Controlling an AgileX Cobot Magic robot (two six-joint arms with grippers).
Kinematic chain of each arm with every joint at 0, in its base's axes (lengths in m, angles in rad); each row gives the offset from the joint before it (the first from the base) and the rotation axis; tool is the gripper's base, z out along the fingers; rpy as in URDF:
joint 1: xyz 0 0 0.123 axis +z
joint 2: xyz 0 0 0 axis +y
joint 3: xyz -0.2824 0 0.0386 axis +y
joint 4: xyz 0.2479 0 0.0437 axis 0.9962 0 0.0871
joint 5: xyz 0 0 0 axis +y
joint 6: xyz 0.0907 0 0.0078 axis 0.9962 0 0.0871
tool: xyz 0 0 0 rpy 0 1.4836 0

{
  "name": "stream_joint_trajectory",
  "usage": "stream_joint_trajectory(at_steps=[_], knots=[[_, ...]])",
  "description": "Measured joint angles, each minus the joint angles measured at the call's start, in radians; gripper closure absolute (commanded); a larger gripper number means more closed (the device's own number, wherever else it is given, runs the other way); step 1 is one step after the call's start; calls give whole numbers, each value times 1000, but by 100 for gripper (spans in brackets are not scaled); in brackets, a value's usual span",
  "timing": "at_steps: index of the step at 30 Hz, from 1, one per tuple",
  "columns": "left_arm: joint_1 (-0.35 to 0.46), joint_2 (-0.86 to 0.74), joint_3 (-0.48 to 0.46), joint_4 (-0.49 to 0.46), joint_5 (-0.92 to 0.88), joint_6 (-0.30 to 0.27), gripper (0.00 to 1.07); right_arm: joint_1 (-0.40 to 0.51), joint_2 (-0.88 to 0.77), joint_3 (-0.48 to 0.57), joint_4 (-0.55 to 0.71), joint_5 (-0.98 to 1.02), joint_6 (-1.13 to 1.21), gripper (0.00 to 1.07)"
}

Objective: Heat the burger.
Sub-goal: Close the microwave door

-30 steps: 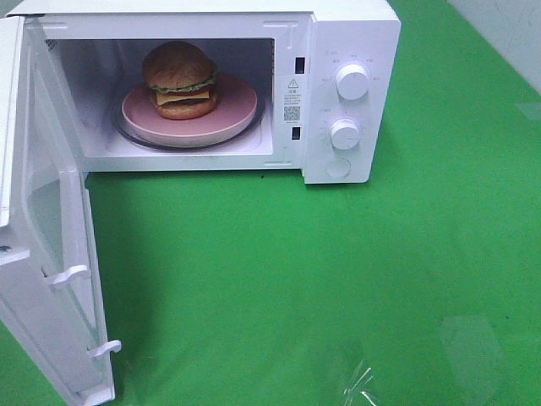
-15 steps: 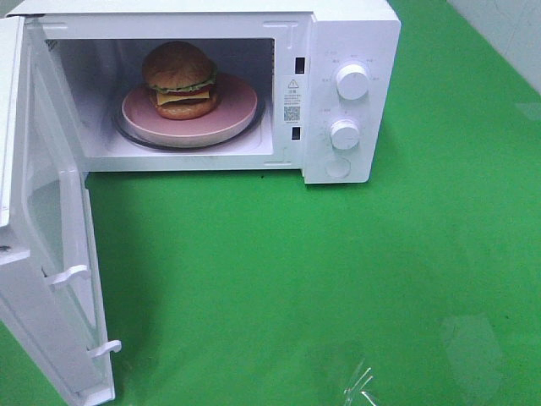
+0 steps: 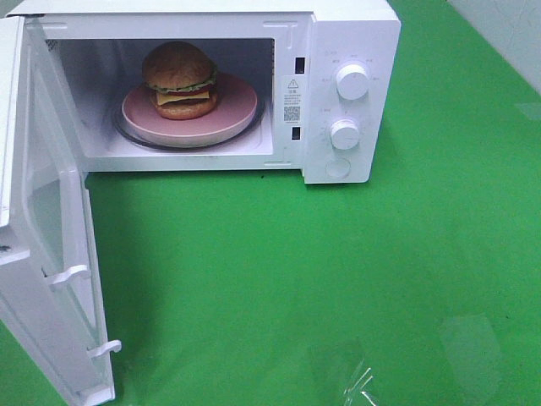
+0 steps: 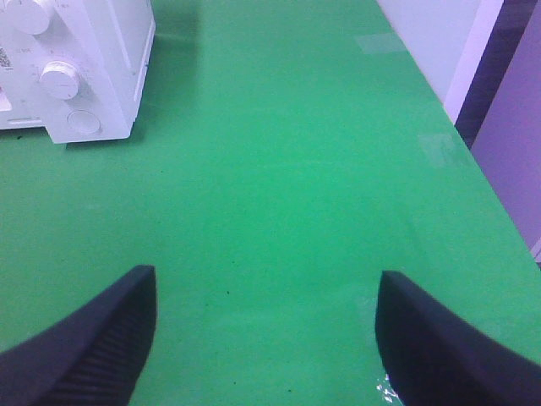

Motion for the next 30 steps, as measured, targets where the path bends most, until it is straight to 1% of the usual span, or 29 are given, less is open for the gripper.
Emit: stream_joint_trajectory(at_steps=[30], knots=[[0, 0, 0, 0, 0, 0, 9, 0, 0, 0, 0, 0, 0, 37]])
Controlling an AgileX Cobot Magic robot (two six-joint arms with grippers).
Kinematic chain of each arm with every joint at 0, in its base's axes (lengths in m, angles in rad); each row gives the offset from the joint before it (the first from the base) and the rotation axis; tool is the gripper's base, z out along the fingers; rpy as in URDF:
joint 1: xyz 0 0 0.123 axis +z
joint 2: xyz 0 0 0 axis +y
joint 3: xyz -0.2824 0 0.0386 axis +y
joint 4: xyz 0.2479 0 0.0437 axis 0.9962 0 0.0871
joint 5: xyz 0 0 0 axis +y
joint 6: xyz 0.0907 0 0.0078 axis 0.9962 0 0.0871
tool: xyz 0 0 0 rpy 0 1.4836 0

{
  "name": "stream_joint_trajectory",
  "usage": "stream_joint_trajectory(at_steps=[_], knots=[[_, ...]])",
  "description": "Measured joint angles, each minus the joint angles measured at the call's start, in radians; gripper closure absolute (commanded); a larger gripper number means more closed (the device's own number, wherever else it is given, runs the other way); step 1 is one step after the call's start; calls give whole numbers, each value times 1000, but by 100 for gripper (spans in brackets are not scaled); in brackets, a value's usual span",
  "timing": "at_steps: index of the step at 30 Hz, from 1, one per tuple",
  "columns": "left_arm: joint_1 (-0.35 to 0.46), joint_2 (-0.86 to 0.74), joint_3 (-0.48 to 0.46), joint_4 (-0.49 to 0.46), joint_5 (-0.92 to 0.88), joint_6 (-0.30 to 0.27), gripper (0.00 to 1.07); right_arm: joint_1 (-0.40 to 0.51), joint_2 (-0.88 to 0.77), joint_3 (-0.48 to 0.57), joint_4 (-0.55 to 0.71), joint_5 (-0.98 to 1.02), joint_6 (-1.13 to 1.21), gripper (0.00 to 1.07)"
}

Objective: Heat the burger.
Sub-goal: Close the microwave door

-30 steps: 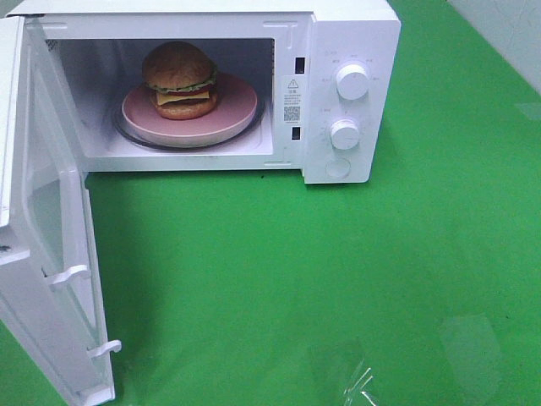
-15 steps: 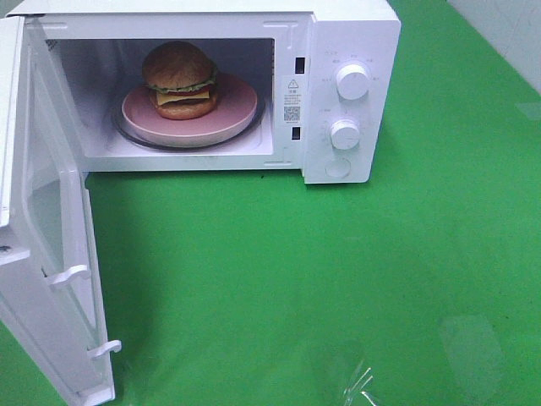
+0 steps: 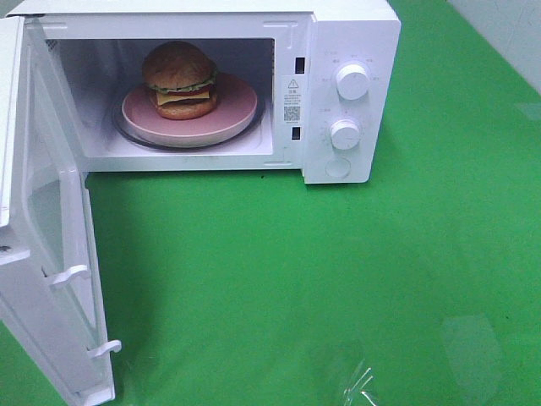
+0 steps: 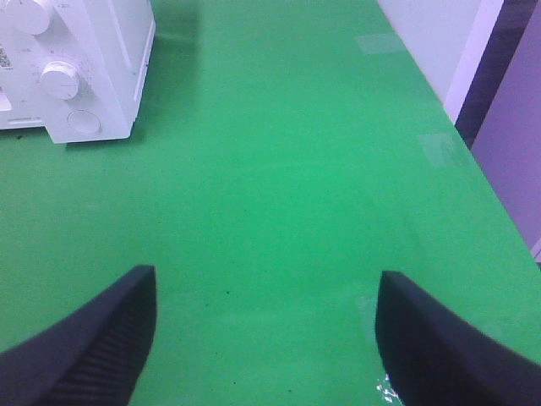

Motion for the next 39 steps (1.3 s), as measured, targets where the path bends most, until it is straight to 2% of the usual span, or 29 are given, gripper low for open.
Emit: stream_joint_trajectory(at_steps=[16, 23, 25, 28, 30, 31, 32, 35, 37, 38, 39], knots=[[0, 0, 0, -3, 0, 0, 9, 0, 0, 0, 0, 0, 0, 37], [0, 7, -17, 7, -22, 0, 16, 0, 0, 0, 0, 0, 0, 37], [0, 47, -39, 43, -112, 0, 27, 0, 0, 0, 0, 0, 0, 37], [0, 61, -41, 53, -134, 0, 31, 0, 0, 0, 0, 0, 0, 37], [0, 128, -41, 86, -206, 0, 50, 0, 0, 0, 0, 0, 0, 37], [0, 128, -41, 86, -206, 0, 50, 0, 0, 0, 0, 0, 0, 37], [0, 165, -41, 101, -244, 0, 61, 0, 0, 0, 0, 0, 0, 37], [0, 207, -41, 114, -271, 0, 66, 0, 0, 0, 0, 0, 0, 37], [0, 267, -41, 143, -292, -4, 97, 0, 0, 0, 0, 0, 0, 37], [0, 267, -41, 143, -292, -4, 97, 0, 0, 0, 0, 0, 0, 37], [0, 307, -41, 165, -310, -14, 107, 0, 0, 0, 0, 0, 0, 37]])
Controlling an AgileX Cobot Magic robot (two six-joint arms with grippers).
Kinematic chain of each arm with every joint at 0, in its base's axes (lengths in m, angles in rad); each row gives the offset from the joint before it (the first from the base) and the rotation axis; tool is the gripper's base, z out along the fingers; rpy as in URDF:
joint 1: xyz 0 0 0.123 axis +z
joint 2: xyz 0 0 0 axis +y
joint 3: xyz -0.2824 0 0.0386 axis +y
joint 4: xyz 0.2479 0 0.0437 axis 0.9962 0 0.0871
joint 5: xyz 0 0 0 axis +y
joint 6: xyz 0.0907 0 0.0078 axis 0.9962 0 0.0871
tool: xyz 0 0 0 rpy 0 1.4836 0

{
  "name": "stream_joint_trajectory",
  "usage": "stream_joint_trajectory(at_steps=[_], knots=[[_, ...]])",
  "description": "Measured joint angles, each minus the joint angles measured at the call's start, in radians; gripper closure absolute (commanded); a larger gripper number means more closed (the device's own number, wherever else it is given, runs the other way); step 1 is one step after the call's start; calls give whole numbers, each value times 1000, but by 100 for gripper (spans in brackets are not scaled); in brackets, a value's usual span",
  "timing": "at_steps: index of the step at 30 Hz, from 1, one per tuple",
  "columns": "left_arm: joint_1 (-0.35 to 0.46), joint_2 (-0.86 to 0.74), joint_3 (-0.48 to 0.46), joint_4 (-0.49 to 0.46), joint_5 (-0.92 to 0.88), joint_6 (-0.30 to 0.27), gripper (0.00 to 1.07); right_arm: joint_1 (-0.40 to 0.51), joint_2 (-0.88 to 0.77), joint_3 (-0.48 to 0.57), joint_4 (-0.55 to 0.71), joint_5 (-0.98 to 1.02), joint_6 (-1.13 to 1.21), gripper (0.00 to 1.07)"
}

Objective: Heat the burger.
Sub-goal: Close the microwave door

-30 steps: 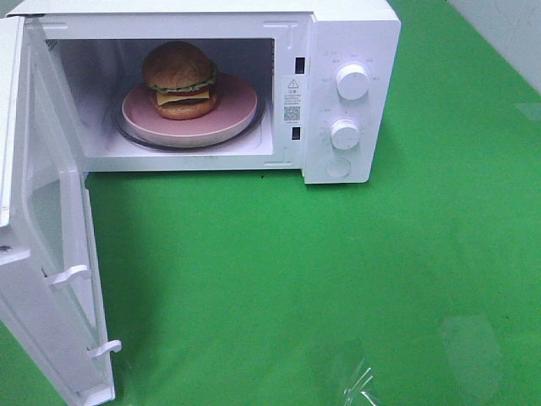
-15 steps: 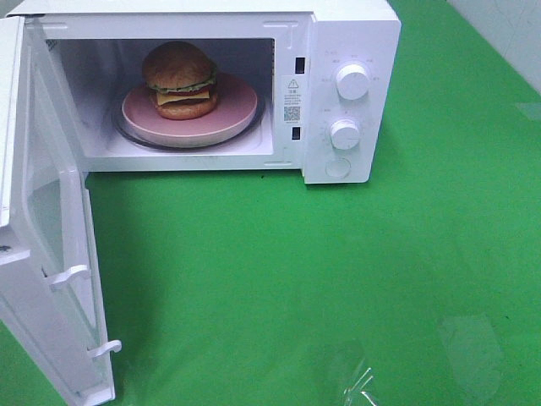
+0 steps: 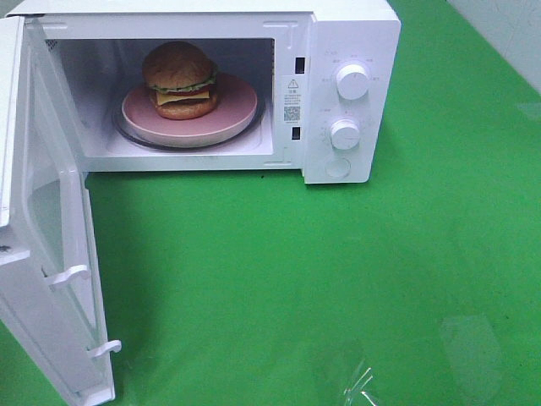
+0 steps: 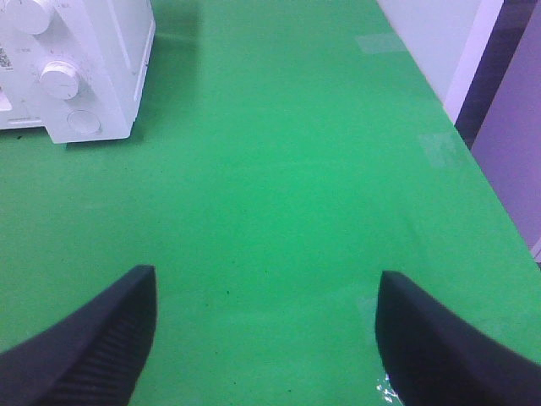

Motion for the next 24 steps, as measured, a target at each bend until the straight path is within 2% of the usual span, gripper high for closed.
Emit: stream_joint_trajectory(at_steps=[6, 12, 15, 19, 24], knots=[[0, 69, 36, 36, -123, -19, 107, 0, 0, 0, 0, 0, 0, 37], [0, 111, 131, 45, -381, -21, 107, 0, 0, 0, 0, 0, 0, 37], [0, 123, 161, 45, -443, -21, 107, 0, 0, 0, 0, 0, 0, 37], [0, 170, 242, 43, -612, -21, 107, 0, 0, 0, 0, 0, 0, 37], [0, 216, 287, 42, -723, -21, 107, 0, 0, 0, 0, 0, 0, 37]])
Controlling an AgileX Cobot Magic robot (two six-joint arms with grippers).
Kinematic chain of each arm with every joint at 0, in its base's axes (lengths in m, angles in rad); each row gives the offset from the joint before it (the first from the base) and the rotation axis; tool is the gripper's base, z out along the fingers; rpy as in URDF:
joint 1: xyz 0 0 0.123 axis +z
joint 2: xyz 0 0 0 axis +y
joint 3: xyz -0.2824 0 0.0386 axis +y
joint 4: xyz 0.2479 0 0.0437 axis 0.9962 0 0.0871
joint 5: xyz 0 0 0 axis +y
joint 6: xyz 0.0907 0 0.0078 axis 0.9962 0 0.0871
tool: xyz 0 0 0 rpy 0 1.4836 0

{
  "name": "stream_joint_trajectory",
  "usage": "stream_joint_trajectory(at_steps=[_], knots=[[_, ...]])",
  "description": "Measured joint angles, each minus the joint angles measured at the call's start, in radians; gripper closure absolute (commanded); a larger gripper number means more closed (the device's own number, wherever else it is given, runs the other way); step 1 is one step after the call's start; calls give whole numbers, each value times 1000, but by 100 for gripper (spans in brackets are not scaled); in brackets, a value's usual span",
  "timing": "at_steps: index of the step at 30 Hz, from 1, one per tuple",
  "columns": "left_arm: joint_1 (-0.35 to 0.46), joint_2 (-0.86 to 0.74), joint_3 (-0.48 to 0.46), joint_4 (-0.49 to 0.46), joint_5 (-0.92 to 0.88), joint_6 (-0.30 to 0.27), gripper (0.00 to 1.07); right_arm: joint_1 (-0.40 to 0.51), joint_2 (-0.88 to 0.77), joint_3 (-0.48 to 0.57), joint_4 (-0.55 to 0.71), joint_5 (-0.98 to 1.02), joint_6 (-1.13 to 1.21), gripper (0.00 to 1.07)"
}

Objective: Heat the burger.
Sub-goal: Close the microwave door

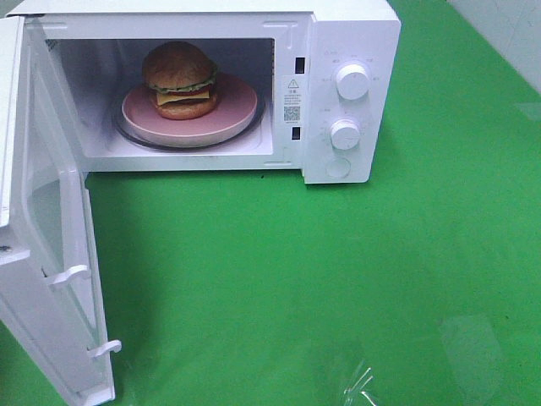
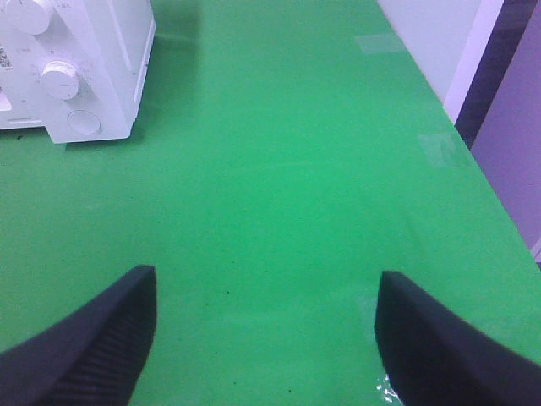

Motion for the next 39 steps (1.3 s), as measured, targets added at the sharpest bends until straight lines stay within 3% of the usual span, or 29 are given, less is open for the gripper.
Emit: stream_joint_trajectory(at_steps=[17, 19, 24, 26, 30, 33, 39], knots=[[0, 327, 15, 1, -345, -10, 107, 0, 0, 0, 0, 0, 0, 37], [0, 413, 15, 26, -449, -44, 107, 0, 0, 0, 0, 0, 0, 37], [0, 480, 15, 75, -512, -84, 107, 0, 0, 0, 0, 0, 0, 37], [0, 555, 15, 150, -579, -165, 107, 0, 0, 0, 0, 0, 0, 37], [0, 620, 15, 204, -637, -209, 107, 0, 0, 0, 0, 0, 0, 37], [0, 702, 15, 265, -731, -227, 107, 0, 0, 0, 0, 0, 0, 37], [0, 809, 14, 300, -844, -231, 107, 0, 0, 0, 0, 0, 0, 37]])
